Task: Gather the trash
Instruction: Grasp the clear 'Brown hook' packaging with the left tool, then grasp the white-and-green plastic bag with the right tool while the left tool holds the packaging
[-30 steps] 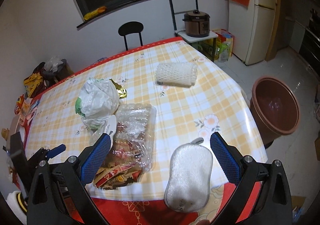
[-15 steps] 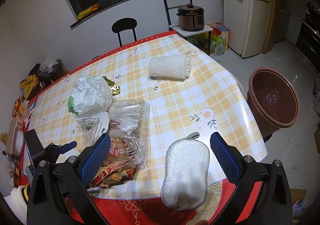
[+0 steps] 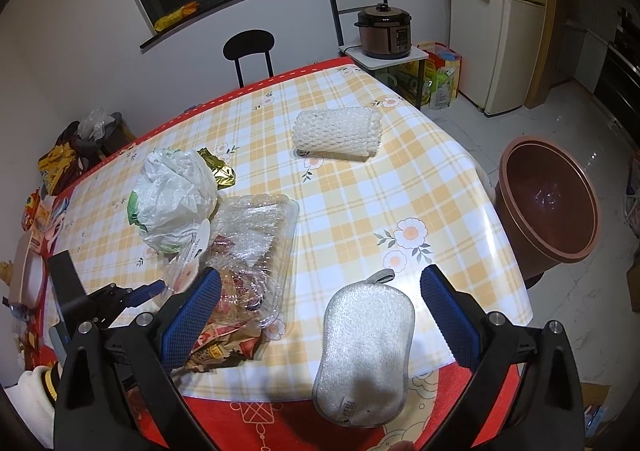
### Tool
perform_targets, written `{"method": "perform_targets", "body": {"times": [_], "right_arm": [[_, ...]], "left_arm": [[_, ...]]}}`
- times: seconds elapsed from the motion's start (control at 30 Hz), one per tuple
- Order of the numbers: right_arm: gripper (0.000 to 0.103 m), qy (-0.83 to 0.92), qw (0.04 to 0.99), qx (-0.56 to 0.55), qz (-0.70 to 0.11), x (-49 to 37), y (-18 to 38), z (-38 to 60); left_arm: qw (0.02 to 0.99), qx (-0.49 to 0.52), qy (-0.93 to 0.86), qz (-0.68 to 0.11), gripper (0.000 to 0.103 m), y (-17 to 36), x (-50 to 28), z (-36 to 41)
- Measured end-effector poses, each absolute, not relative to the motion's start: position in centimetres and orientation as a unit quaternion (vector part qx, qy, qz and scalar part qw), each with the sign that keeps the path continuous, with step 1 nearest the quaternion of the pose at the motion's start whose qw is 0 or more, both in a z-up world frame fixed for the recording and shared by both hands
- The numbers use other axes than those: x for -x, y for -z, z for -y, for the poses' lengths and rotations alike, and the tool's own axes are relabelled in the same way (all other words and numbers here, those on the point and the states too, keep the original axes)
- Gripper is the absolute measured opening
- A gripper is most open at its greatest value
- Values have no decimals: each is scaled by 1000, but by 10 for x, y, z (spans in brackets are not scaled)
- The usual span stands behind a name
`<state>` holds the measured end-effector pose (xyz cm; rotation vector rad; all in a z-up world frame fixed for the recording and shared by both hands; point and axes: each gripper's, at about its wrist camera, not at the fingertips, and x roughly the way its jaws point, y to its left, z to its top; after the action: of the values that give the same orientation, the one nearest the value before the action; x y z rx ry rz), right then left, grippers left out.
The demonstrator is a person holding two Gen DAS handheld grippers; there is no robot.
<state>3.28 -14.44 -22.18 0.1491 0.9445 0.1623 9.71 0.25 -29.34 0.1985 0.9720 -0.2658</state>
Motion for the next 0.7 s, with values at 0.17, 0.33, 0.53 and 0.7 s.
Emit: {"method": "perform_targets", "body": {"times": [0.17, 0.33, 0.53, 0.7], "right_arm": [[98, -86, 884, -68, -454, -38, 221, 140], [98, -97, 883, -63, -455, -42, 222, 132], [98, -118, 881, -45, -456, -48, 222, 112], [98, -144, 878, -22, -456, -55, 222, 84]], "left_arm": [[879, -63, 138, -451, 40, 274, -86, -15], [892, 1, 131, -432, 35, 249, -74, -40], [904, 65, 114, -408, 29, 228, -58, -69], [906, 110, 84, -400, 29, 223, -46, -97]]}}
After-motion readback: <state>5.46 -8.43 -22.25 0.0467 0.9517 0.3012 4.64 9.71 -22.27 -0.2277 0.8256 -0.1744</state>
